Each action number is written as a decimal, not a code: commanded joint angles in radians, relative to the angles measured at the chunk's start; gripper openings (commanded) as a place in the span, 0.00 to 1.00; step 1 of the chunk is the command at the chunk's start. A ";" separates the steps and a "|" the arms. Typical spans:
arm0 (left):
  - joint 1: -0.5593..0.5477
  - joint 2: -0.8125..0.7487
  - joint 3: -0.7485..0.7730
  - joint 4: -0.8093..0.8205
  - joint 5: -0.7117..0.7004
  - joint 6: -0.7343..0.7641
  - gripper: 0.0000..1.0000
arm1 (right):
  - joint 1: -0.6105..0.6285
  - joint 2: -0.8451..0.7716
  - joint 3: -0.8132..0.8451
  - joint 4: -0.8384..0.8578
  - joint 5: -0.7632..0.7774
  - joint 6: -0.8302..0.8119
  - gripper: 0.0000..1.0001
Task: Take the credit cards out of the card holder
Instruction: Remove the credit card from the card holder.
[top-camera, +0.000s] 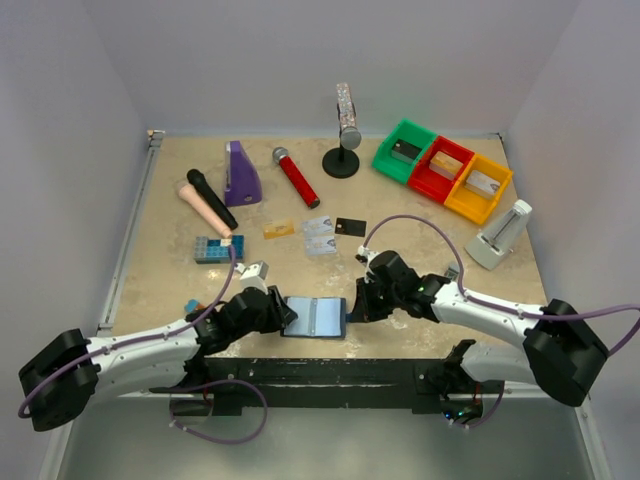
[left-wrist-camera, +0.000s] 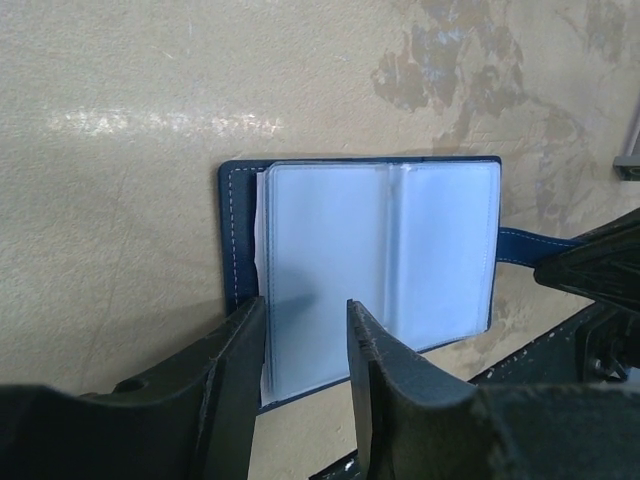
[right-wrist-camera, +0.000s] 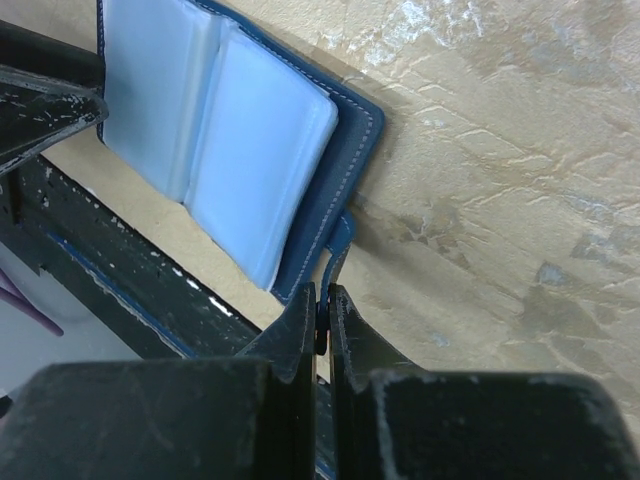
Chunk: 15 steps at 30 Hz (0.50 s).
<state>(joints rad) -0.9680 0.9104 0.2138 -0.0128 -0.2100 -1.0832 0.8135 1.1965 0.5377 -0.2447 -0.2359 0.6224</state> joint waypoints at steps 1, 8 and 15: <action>0.005 0.022 -0.014 0.141 0.063 0.038 0.42 | 0.006 0.028 -0.002 0.056 -0.046 0.019 0.00; 0.005 0.094 0.007 0.269 0.184 0.095 0.39 | 0.006 0.052 0.004 0.081 -0.071 0.033 0.00; 0.005 0.079 0.027 0.295 0.205 0.127 0.39 | 0.006 0.037 0.010 0.055 -0.054 0.027 0.00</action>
<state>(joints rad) -0.9627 1.0035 0.2028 0.1944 -0.0582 -1.0004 0.8131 1.2499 0.5373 -0.2161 -0.2798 0.6376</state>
